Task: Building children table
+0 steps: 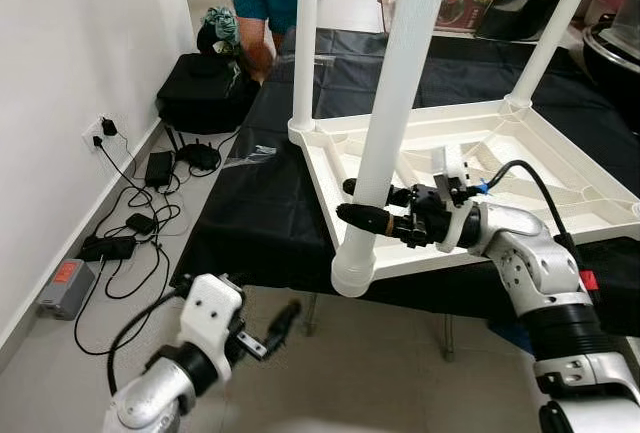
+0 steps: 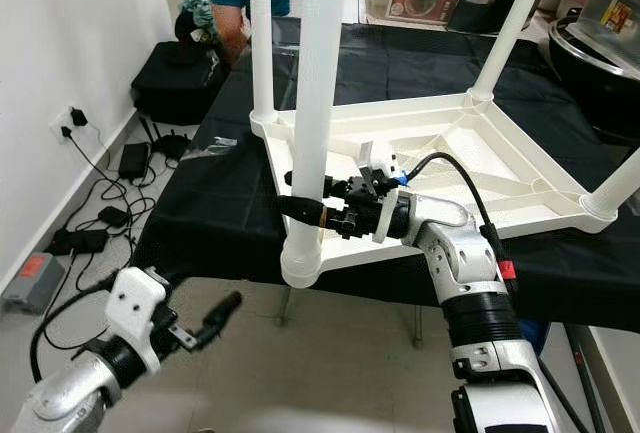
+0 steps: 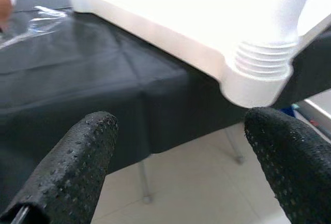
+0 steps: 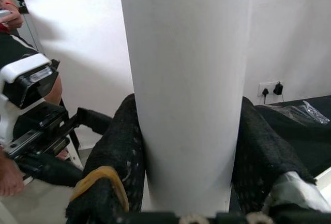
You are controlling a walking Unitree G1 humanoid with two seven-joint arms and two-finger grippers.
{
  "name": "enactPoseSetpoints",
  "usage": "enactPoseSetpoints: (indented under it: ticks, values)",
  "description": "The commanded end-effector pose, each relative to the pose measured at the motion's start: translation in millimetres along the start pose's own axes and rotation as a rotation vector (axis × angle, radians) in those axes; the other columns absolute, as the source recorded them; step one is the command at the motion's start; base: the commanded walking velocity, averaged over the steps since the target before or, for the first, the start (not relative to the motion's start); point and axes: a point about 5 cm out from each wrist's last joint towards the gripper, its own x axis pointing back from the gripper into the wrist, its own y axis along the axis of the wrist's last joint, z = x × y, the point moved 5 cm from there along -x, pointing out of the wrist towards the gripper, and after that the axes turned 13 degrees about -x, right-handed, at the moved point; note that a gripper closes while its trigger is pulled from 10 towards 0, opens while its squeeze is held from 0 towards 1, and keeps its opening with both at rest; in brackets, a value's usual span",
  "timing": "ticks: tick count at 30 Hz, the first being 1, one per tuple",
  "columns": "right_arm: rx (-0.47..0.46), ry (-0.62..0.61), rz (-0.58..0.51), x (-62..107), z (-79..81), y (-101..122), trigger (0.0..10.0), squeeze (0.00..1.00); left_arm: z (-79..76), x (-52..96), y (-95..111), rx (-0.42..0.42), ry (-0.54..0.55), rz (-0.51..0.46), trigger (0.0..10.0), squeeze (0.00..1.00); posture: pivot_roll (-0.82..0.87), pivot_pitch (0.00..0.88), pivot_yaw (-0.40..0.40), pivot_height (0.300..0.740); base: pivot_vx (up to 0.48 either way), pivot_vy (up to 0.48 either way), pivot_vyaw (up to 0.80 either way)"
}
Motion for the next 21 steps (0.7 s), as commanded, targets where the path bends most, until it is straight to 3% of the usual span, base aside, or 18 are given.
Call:
enactPoseSetpoints:
  ticks: [1,12,21]
  values:
    - [0.017,-0.066,-0.023,7.4,-6.4,2.7,0.0,0.0,4.3,0.6,-4.3,0.006,0.019,0.018,10.0,0.0,0.18,0.079,-0.044,0.74,0.0,0.0,0.0]
    - [0.064,-0.232,-0.048,18.1,-25.5,4.4,0.0,0.0,-6.1,-0.6,-3.5,0.019,-0.007,0.014,10.0,0.0,0.18,0.079,-0.042,0.74,0.0,0.0,0.0]
    - [0.084,-0.33,-0.058,26.0,-39.1,5.7,0.0,0.0,-4.6,-1.5,-3.3,0.02,-0.002,0.013,10.0,0.0,0.18,0.08,-0.041,0.74,0.0,0.0,0.0]
